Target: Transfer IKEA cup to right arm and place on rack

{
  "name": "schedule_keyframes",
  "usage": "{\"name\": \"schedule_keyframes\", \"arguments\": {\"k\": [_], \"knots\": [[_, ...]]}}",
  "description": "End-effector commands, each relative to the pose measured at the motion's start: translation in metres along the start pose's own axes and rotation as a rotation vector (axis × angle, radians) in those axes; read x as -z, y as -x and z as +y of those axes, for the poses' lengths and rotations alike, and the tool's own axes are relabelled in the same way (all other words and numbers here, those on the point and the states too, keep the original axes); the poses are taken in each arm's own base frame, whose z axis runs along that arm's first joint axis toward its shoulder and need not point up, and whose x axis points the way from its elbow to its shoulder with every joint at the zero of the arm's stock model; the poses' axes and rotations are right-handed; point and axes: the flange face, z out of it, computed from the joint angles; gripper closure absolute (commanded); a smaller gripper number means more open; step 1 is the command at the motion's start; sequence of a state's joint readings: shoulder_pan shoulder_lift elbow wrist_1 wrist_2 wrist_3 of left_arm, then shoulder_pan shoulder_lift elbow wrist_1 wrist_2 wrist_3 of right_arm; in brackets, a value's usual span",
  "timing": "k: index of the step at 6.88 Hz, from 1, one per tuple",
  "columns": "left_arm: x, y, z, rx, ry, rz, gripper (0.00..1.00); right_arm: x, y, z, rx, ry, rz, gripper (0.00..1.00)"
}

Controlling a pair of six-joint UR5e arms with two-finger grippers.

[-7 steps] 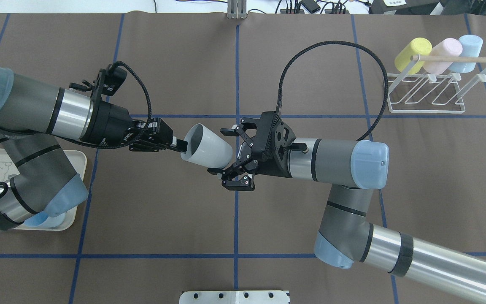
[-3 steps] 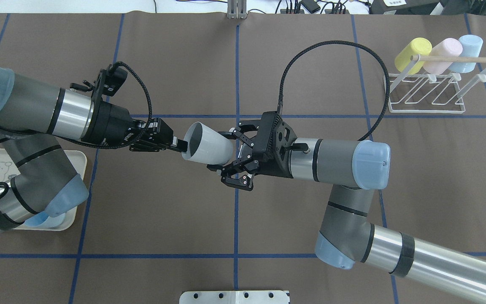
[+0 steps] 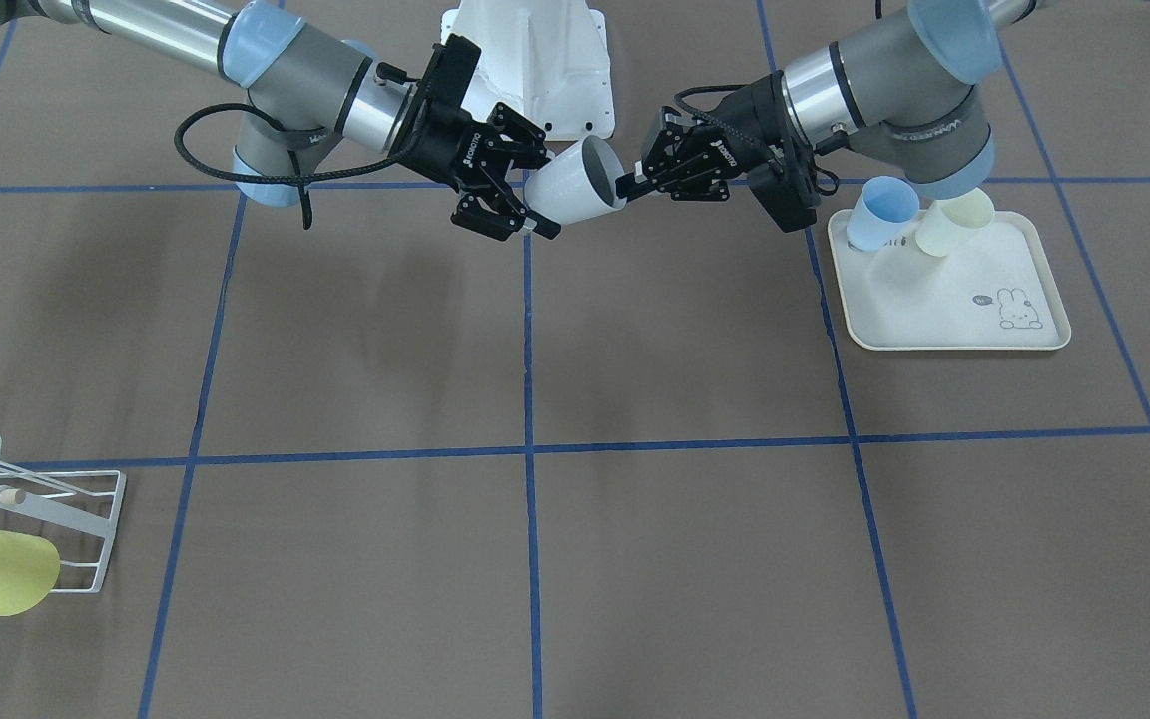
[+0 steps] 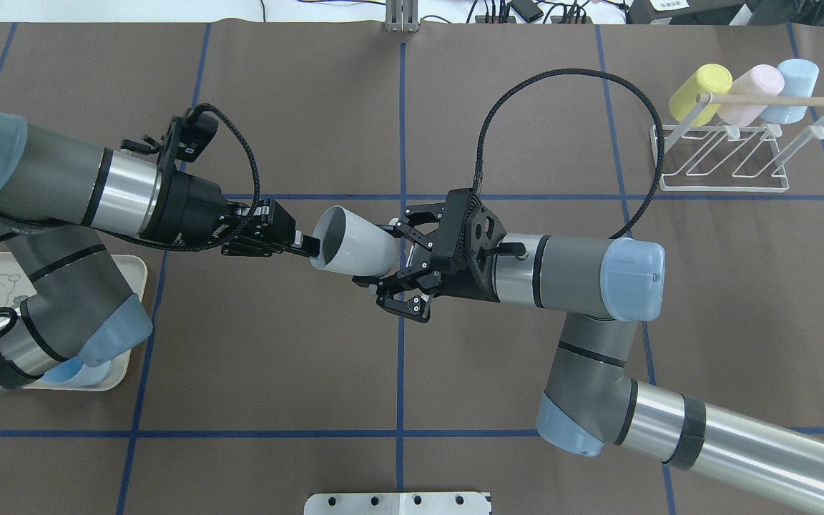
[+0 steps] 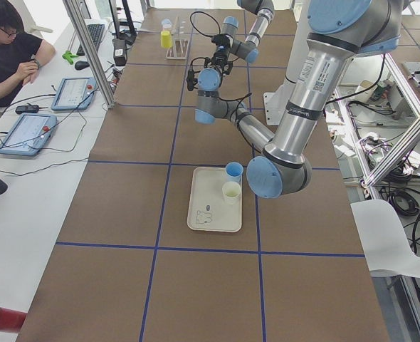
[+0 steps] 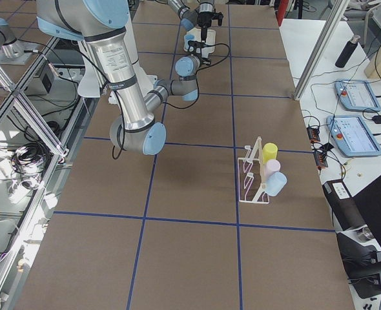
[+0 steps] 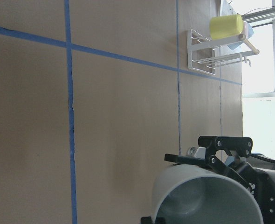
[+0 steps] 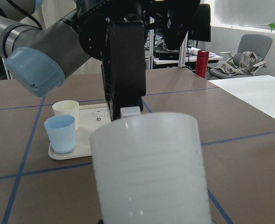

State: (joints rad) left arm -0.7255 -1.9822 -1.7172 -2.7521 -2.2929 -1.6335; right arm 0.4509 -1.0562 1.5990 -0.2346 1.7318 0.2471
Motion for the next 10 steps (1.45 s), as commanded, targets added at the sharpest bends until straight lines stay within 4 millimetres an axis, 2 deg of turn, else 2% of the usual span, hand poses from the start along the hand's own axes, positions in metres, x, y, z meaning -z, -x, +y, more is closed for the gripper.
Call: {"name": "schedule_keyframes", "arguments": {"k": [1, 3, 4, 5, 6, 7, 8, 9, 10], "knots": [[0.004, -0.004, -0.006, -0.001, -0.011, 0.004, 0.0, 0.002, -0.001, 0.002, 0.001, 0.005, 0.003, 0.49], [0.015, -0.003, -0.012, 0.007, -0.021, -0.01, 0.0, 0.003, -0.01, 0.002, 0.004, 0.02, 0.022, 0.49], [0.031, 0.004, -0.027, 0.035, -0.042, -0.048, 0.0, 0.011, -0.03, 0.007, 0.006, 0.059, 0.055, 0.5], [0.054, 0.01, -0.049, 0.091, -0.097, -0.122, 0.0, 0.018, -0.053, 0.007, 0.01, 0.125, 0.104, 0.58], [0.061, 0.016, -0.055, 0.094, -0.113, -0.167, 0.0, 0.02, -0.062, 0.005, 0.043, 0.208, 0.133, 0.65], [0.08, 0.041, -0.055, 0.054, -0.128, -0.241, 0.0, 0.028, -0.071, -0.008, 0.098, 0.312, 0.169, 0.71], [0.109, 0.059, -0.057, -0.02, -0.143, -0.334, 0.0, 0.047, -0.077, -0.031, 0.167, 0.446, 0.205, 0.76], [0.139, 0.07, -0.059, -0.101, -0.147, -0.431, 0.0, 0.063, -0.083, -0.047, 0.244, 0.57, 0.223, 0.76], [0.179, 0.097, -0.053, -0.18, -0.14, -0.522, 0.0, 0.081, -0.097, -0.057, 0.315, 0.663, 0.234, 0.76]]}}
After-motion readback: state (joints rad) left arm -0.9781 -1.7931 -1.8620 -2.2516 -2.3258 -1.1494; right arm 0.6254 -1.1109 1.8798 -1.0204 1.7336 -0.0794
